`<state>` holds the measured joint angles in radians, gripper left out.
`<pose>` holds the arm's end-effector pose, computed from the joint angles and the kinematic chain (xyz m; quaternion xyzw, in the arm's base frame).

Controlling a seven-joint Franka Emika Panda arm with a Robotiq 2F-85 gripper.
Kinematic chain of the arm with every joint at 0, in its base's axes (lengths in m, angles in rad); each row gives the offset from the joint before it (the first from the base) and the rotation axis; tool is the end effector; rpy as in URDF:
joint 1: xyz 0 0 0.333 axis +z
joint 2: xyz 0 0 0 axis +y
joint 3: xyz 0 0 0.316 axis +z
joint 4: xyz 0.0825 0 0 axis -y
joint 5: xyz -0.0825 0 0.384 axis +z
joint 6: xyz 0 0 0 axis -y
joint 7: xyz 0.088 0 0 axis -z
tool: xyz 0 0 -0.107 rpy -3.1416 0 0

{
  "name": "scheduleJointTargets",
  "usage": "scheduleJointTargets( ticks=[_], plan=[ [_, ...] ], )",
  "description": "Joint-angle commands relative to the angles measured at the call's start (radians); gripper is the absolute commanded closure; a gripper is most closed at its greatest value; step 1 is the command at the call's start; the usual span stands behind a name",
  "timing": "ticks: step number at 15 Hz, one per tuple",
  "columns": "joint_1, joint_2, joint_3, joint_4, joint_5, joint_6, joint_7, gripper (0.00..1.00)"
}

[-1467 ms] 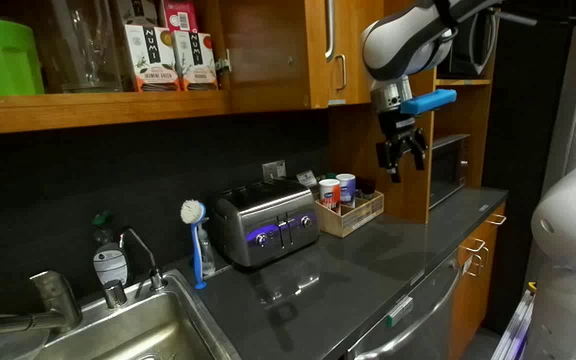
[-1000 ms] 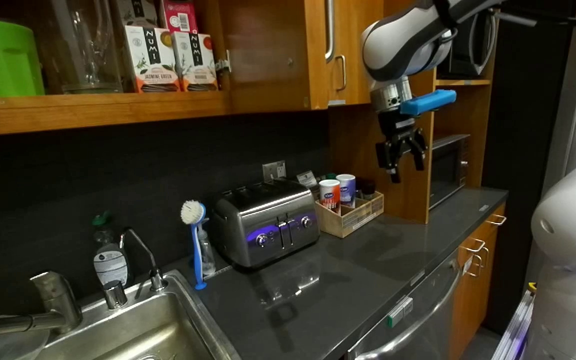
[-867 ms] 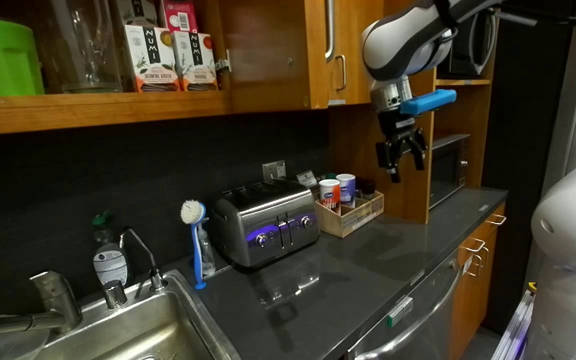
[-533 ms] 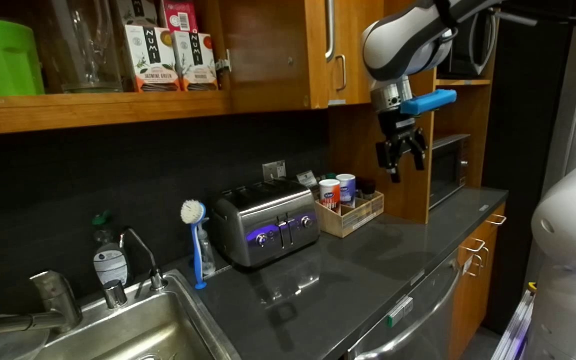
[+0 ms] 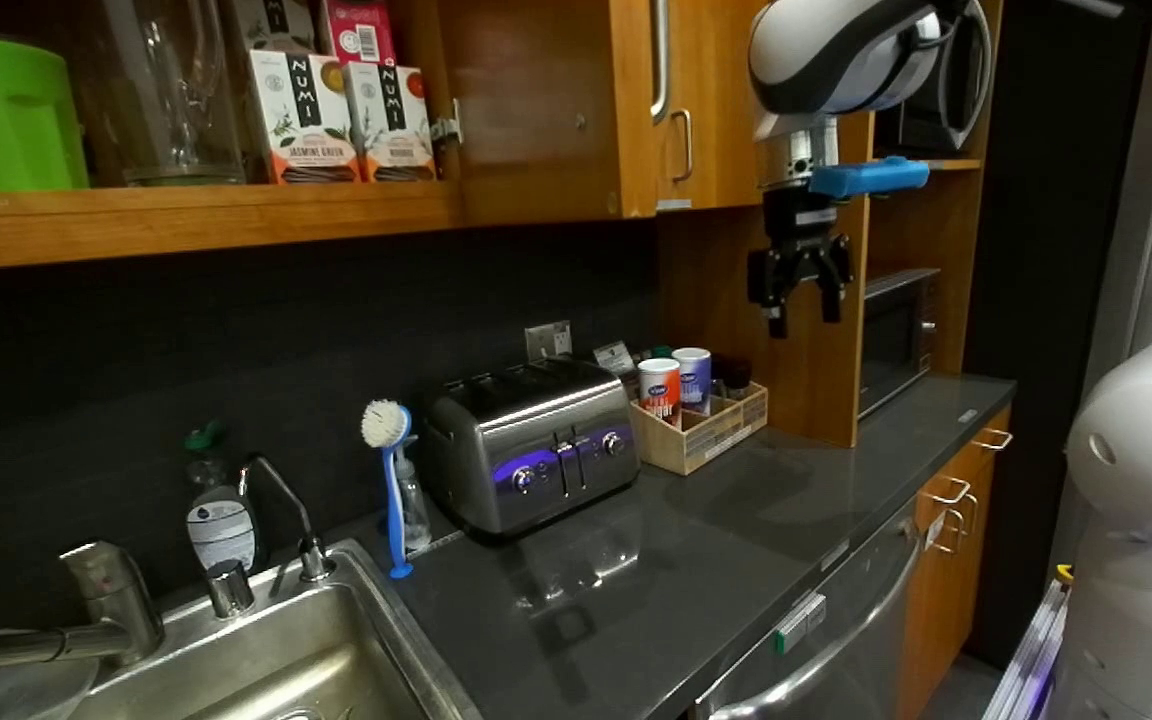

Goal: Close the open upper cabinet door.

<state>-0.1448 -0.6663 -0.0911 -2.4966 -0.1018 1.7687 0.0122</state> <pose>0.3316 -0.0917 0.5004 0.9941 -0.1016 -0.0334 0.0181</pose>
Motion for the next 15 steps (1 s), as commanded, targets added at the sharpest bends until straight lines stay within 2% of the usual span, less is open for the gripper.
scheduleJointTargets(
  ticks=[1,5,8,15],
  plan=[
    [0.011,-0.105,-0.024,-0.016,0.047,0.018,-0.011,0.00],
    [0.012,-0.210,-0.048,-0.032,0.063,-0.001,-0.056,0.00],
    [0.029,-0.264,-0.083,-0.031,0.066,-0.070,-0.135,0.00],
    [0.124,-0.241,-0.177,0.052,0.076,-0.398,-0.369,0.00]
  ],
)
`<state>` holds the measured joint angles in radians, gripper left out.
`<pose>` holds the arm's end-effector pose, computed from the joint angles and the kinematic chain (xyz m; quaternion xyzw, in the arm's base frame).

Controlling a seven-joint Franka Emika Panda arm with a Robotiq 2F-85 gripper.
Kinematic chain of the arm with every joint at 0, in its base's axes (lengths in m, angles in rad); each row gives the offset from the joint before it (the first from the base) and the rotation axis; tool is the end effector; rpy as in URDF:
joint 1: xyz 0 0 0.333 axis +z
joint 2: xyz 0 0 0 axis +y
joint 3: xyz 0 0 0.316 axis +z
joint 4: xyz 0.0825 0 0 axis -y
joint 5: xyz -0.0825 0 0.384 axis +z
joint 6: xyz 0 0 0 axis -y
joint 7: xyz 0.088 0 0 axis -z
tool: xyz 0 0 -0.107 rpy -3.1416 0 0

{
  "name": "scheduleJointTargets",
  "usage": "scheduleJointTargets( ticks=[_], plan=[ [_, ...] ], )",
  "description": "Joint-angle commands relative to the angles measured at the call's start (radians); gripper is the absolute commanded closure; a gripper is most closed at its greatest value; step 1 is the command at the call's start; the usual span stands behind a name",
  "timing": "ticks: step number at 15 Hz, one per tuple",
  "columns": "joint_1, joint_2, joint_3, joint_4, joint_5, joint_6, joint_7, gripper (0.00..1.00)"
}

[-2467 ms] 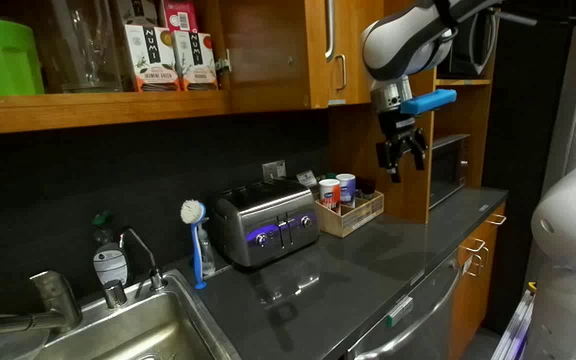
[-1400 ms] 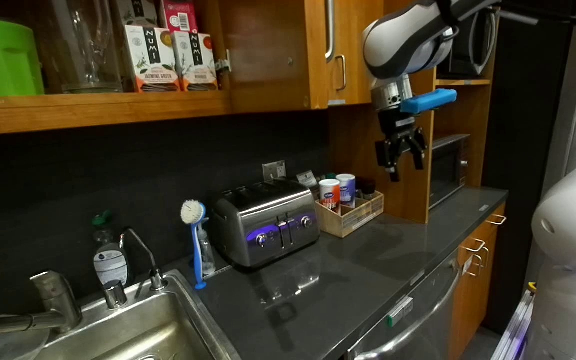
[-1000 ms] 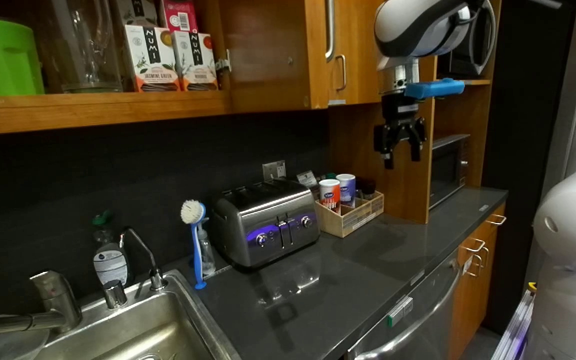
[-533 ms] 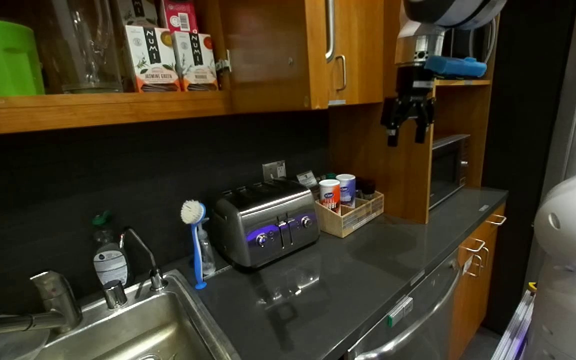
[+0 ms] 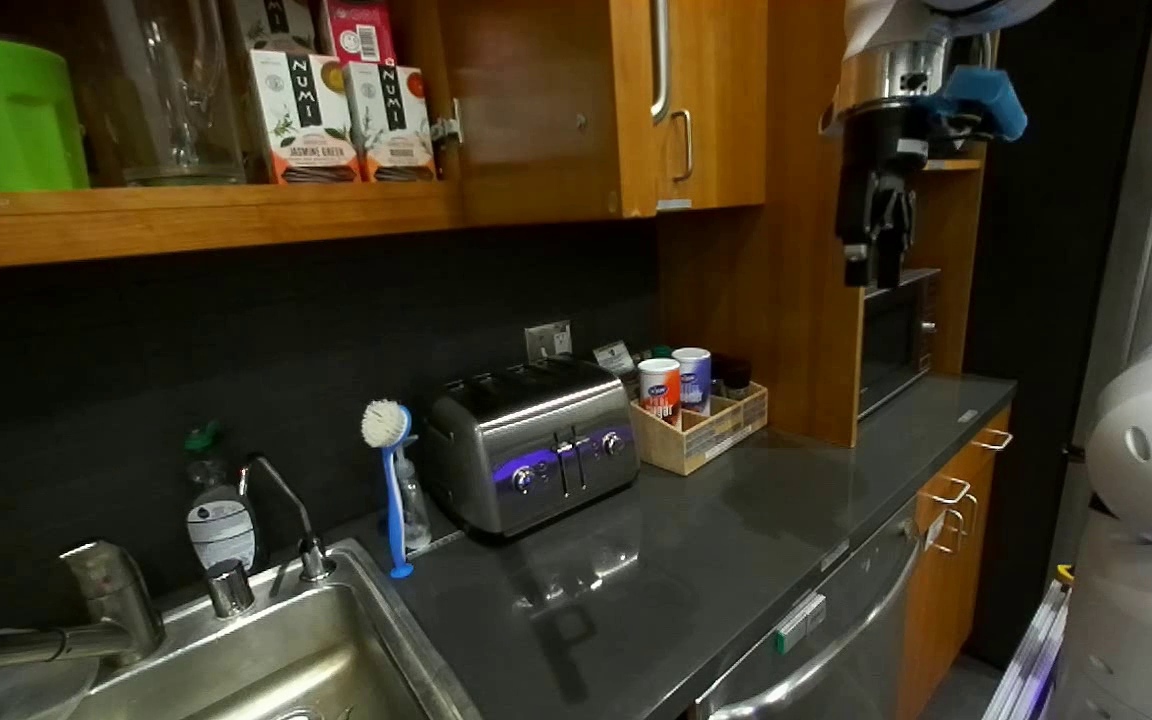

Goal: Close the open upper cabinet door.

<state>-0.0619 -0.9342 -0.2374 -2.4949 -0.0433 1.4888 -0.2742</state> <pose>0.2462 -0.0993 0.5521 -0.9957 -0.0378 0.0240 0.0814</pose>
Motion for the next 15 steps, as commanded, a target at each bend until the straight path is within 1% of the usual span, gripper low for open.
scheduleJointTargets(
  ticks=[1,4,6,8,12,15],
  plan=[
    [0.055,0.033,-0.041,0.062,0.020,-0.158,-0.111,0.00],
    [0.093,0.040,-0.072,0.089,0.040,-0.241,-0.183,0.00],
    [0.108,0.038,-0.091,0.099,0.081,-0.257,-0.209,0.00],
    [0.111,0.025,-0.107,0.100,0.157,-0.241,-0.215,0.00],
    [0.092,-0.018,-0.115,0.078,0.356,-0.156,-0.217,0.00],
    [0.091,-0.025,-0.106,0.077,0.441,-0.129,-0.240,0.00]
  ],
)
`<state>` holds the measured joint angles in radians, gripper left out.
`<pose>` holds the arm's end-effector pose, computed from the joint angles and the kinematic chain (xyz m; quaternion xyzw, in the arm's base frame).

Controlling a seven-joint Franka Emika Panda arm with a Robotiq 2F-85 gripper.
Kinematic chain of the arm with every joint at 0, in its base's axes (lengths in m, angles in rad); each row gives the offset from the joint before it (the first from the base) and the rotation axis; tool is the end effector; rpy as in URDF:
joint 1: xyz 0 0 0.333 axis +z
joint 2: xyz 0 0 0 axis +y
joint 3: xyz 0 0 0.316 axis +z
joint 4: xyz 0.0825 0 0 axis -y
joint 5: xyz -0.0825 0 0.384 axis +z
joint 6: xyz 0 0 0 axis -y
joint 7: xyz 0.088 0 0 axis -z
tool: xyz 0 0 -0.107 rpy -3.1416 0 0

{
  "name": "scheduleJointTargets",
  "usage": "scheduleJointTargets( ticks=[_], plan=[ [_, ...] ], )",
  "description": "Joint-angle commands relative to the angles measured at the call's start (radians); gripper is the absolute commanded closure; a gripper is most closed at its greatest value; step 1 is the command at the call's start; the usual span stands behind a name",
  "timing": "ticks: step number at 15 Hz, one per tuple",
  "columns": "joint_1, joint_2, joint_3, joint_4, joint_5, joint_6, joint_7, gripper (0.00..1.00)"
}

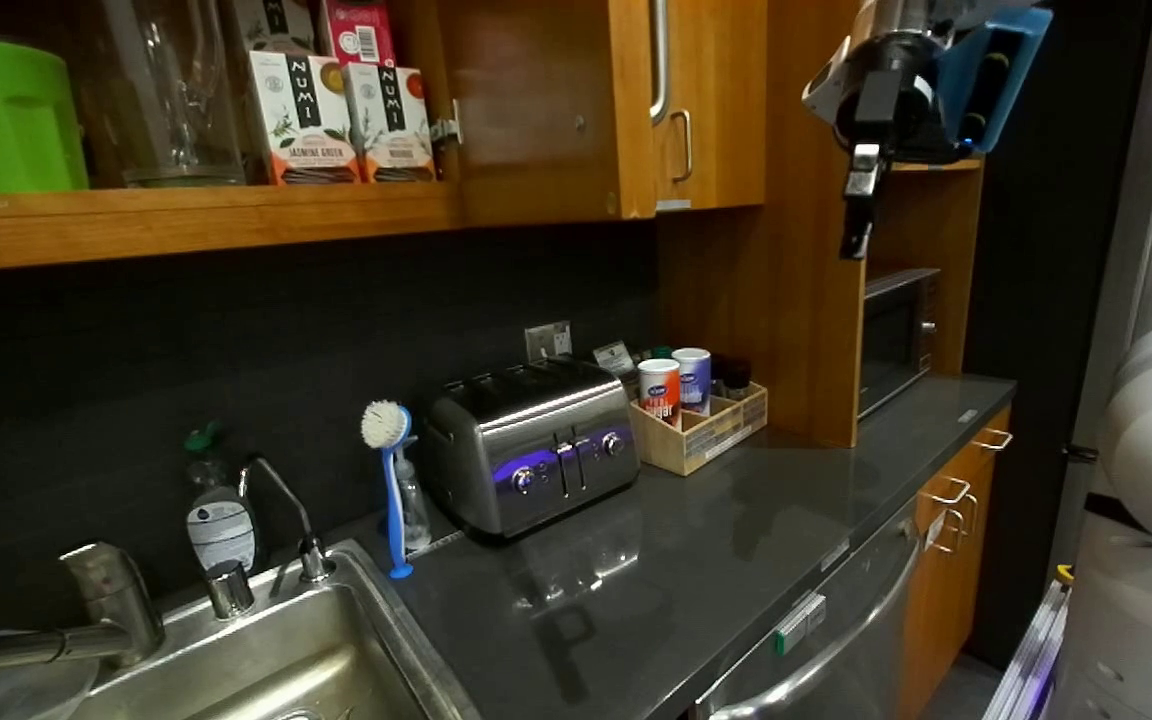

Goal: Close the open upper cabinet door.

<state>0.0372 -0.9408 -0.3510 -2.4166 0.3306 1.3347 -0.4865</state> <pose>0.2377 -0.0738 0.5867 -0.9331 -0.1831 -0.0214 0.3088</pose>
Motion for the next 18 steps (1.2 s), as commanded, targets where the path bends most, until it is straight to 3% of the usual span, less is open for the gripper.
scheduleJointTargets(
  ticks=[1,6,18],
  plan=[
    [-0.008,-0.019,0.009,-0.002,0.089,0.031,-0.035,0.00],
    [-0.016,-0.055,0.023,-0.026,0.182,0.062,-0.070,0.00],
    [-0.005,-0.201,0.099,-0.140,0.279,0.185,-0.168,0.00]
  ],
)
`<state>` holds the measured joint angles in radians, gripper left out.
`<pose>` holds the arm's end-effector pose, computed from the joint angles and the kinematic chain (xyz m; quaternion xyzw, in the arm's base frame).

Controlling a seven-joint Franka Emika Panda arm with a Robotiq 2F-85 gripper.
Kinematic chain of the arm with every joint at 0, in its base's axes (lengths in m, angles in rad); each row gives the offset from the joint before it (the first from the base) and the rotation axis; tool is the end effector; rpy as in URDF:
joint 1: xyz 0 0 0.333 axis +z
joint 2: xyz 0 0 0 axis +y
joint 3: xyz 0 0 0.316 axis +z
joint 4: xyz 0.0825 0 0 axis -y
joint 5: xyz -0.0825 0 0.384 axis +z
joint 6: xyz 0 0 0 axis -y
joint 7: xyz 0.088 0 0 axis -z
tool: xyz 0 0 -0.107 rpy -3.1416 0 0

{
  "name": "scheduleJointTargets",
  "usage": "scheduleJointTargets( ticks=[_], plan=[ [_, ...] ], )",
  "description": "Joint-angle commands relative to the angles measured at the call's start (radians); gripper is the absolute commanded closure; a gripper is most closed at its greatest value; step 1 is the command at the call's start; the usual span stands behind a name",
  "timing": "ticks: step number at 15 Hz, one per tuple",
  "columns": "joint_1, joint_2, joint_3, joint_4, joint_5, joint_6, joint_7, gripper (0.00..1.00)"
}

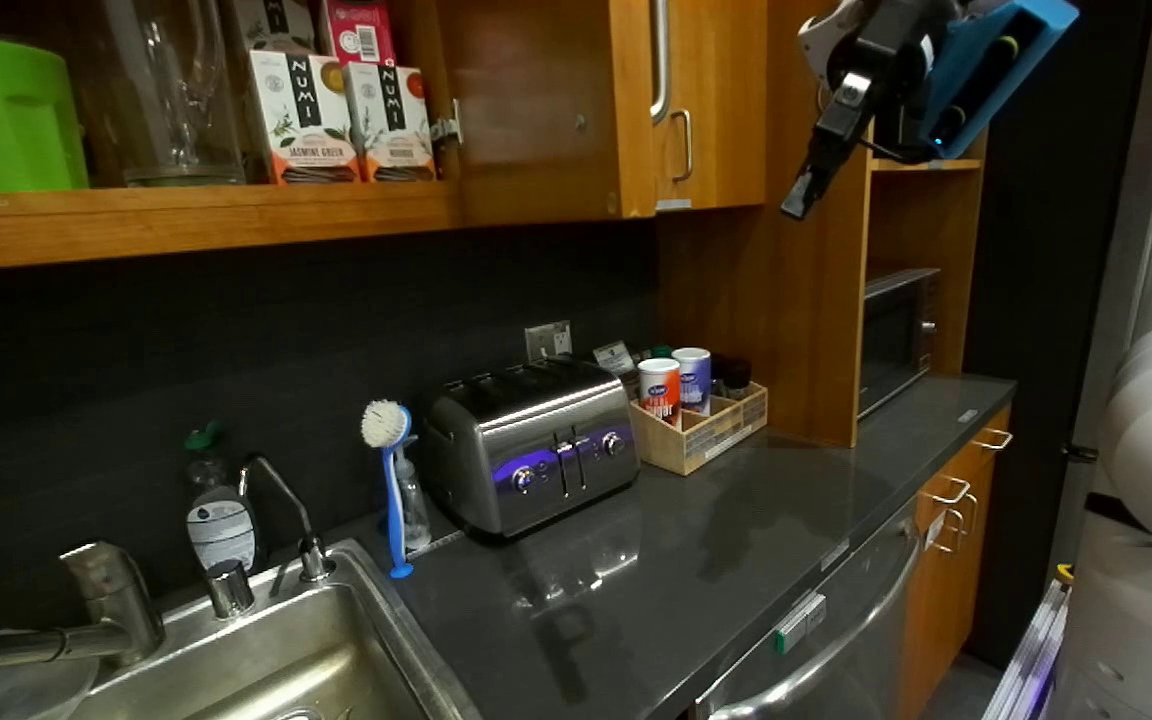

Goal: Close the open upper cabinet door.

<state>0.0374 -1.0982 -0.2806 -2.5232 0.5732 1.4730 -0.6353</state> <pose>0.2174 -0.0256 0.6069 -0.8753 -0.2743 -0.1595 0.3650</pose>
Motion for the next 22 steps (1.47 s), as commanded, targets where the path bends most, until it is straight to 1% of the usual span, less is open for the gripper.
scheduleJointTargets(
  ticks=[1,4,8,11,13,18,22],
  plan=[
    [-0.005,-0.052,0.036,-0.042,0.051,0.064,-0.019,0.00],
    [-0.003,-0.077,0.069,-0.070,0.109,0.126,-0.018,0.00],
    [0.003,-0.111,0.130,-0.114,0.180,0.216,-0.028,0.00],
    [0.009,-0.118,0.164,-0.128,0.203,0.257,-0.022,0.00],
    [0.018,-0.116,0.177,-0.125,0.193,0.255,-0.016,0.00],
    [0.034,-0.167,0.130,-0.127,0.178,0.197,-0.033,0.00],
    [0.026,-0.227,0.085,-0.134,0.184,0.156,-0.051,0.00]
  ],
)
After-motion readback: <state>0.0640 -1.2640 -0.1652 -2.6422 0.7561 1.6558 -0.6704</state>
